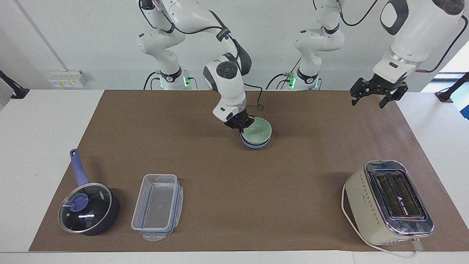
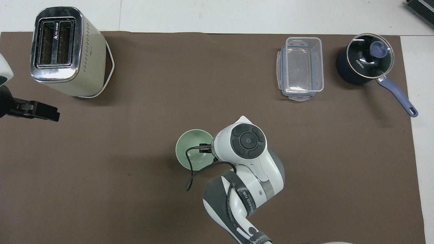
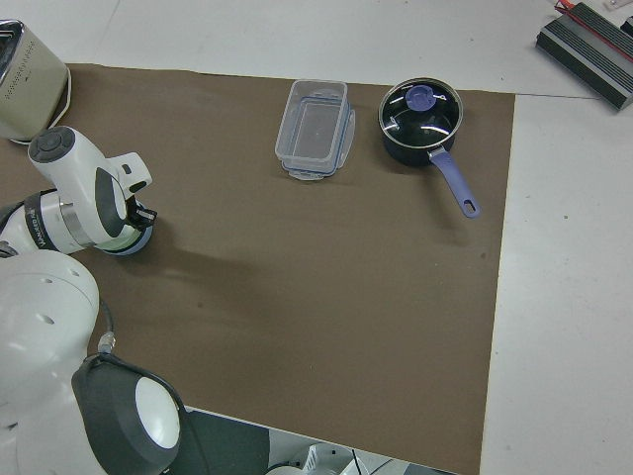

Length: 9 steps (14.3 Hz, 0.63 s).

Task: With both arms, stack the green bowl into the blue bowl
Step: 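Lower the green bowl into the blue bowl and open the right gripper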

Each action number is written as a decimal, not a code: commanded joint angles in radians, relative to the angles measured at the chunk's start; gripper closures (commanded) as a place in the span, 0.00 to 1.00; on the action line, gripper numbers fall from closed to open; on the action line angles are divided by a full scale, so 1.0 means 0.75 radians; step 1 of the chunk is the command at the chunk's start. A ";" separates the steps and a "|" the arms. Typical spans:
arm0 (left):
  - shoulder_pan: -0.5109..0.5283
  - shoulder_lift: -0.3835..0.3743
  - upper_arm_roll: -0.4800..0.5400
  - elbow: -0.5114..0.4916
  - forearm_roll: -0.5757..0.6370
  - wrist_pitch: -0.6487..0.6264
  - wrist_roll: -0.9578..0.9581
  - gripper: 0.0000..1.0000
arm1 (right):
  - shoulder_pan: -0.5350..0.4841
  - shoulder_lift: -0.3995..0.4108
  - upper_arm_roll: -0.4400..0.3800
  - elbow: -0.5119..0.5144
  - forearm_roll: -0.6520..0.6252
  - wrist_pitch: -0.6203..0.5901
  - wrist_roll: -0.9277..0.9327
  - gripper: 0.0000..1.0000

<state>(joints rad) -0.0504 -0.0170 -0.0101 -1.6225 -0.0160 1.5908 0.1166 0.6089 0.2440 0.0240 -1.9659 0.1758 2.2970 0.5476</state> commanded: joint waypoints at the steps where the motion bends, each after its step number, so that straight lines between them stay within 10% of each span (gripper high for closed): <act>1: 0.014 -0.026 -0.011 -0.027 0.013 0.014 -0.006 0.00 | -0.010 -0.006 0.005 -0.017 -0.024 0.030 0.029 0.99; 6: 0.014 -0.026 -0.011 -0.027 0.013 0.014 -0.006 0.00 | -0.010 -0.006 0.003 -0.015 -0.024 0.028 0.033 0.66; 9: 0.014 -0.026 -0.011 -0.027 0.013 0.014 -0.006 0.00 | -0.010 -0.016 -0.011 -0.003 -0.044 0.022 0.035 0.00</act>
<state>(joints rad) -0.0500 -0.0170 -0.0101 -1.6225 -0.0160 1.5908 0.1166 0.6086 0.2438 0.0207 -1.9649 0.1730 2.2979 0.5479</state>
